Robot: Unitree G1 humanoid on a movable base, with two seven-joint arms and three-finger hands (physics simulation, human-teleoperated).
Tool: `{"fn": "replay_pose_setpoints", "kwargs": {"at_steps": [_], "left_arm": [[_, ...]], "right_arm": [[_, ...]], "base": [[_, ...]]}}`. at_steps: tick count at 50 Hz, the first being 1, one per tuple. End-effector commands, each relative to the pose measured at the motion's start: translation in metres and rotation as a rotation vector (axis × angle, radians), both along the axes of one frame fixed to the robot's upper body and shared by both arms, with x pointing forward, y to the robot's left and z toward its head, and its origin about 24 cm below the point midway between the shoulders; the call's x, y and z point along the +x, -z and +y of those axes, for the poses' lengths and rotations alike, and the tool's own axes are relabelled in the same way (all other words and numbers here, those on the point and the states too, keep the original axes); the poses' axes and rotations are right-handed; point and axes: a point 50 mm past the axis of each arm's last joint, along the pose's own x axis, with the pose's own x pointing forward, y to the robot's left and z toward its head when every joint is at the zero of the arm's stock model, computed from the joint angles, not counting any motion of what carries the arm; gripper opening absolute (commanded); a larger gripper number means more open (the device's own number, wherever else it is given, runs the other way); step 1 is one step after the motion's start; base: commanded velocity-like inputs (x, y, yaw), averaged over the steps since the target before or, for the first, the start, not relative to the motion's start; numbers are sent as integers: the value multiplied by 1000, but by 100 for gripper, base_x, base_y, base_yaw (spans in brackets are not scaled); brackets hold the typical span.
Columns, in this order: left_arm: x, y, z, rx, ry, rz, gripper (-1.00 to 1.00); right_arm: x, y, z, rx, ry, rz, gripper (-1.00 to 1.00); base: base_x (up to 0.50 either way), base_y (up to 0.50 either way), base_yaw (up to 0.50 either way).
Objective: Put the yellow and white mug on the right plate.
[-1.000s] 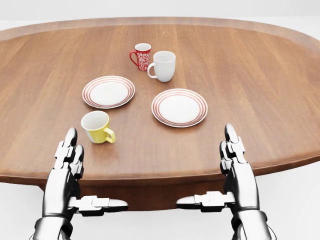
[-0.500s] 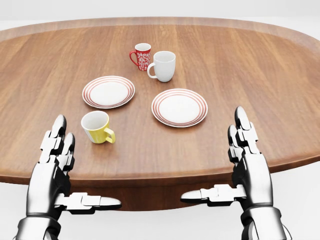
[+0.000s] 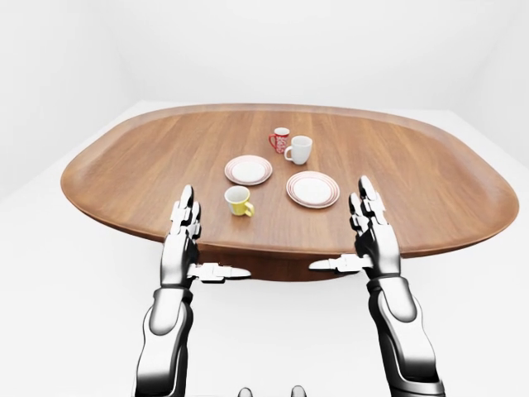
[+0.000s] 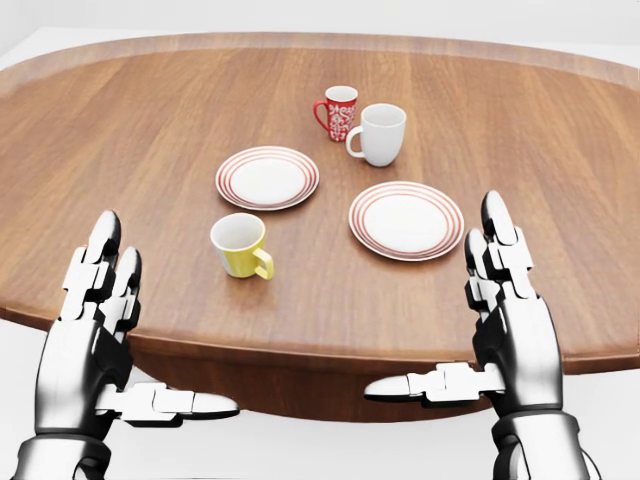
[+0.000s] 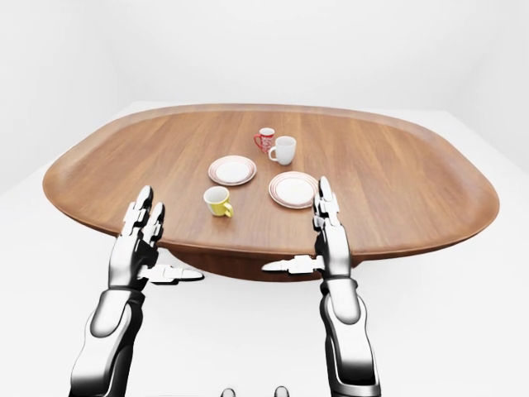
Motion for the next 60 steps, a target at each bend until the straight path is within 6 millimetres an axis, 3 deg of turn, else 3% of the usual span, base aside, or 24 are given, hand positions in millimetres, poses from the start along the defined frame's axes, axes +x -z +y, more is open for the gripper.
{"fn": "replay_pose_setpoints", "kwargs": {"at_steps": [1,12,17,60], "left_arm": [[0,-1,0,1,2,-3,100],[0,2,-1,-1,6,7,100],[0,2,-1,0,5,8,100],[-2,1,-3,4,15,6,100]], "right_arm": [[-1,-2,0,-6,1,-8,100],[2,1,1,-34,35,3,100],[-2,-8,0,64,-31,-40,100],[-1,-2,3,7,-28,-10,100]], "base": [[0,0,50],[0,0,44],[0,0,0],[46,12,0]]}}
